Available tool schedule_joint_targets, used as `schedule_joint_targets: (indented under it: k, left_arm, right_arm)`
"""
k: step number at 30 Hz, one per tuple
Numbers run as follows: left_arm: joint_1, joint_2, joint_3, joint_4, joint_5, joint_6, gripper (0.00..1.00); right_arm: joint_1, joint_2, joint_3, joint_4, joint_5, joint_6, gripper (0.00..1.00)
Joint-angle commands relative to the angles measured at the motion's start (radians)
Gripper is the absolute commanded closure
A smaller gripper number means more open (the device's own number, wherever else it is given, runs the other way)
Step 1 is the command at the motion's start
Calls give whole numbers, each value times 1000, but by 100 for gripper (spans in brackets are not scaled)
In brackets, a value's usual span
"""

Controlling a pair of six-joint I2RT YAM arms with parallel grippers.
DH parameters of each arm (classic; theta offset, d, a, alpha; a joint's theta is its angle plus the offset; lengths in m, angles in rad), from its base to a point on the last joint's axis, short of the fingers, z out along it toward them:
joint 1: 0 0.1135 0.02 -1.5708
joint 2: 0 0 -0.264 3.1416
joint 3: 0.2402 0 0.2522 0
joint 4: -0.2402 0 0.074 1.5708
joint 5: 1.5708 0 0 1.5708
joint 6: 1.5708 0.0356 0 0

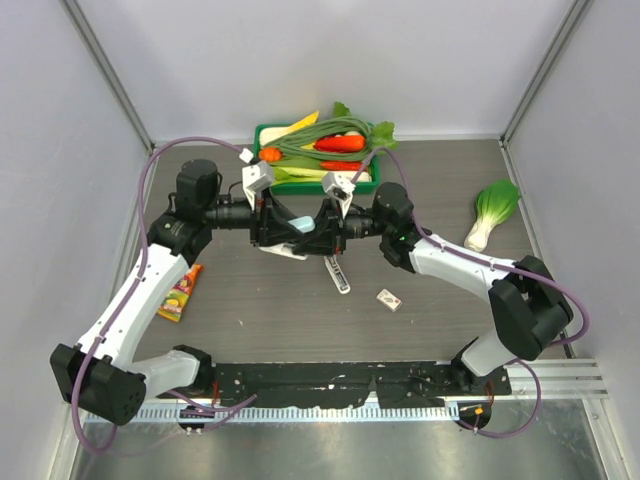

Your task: Load the staples into the stapler

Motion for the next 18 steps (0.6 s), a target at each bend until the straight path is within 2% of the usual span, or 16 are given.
schedule_joint_targets:
  k: [1,2,3,12,15,18]
  left_arm:
    - [-2,-1,-7,145,-5,-67,100]
    - [0,-6,-8,159,-16,-68,100]
    - [3,-6,-10,188,-34,-103,100]
    - [126,-15,-13,495,-232,-461,100]
    - [149,-14,-22,543,-277,-513,100]
    - [153,-9,-28,534,-277,-484,100]
  right_arm:
    - [12,-6,-21,81,33,20,92]
    - [11,-9,-30,90,45,24,98]
    - [9,-12,-39,124,72,35,99]
    - [5,-3,-157,463,270,302,99]
    - [-12,-11,-160,520,315,356,99]
    - [-46,-35,-153,493,329,383,99]
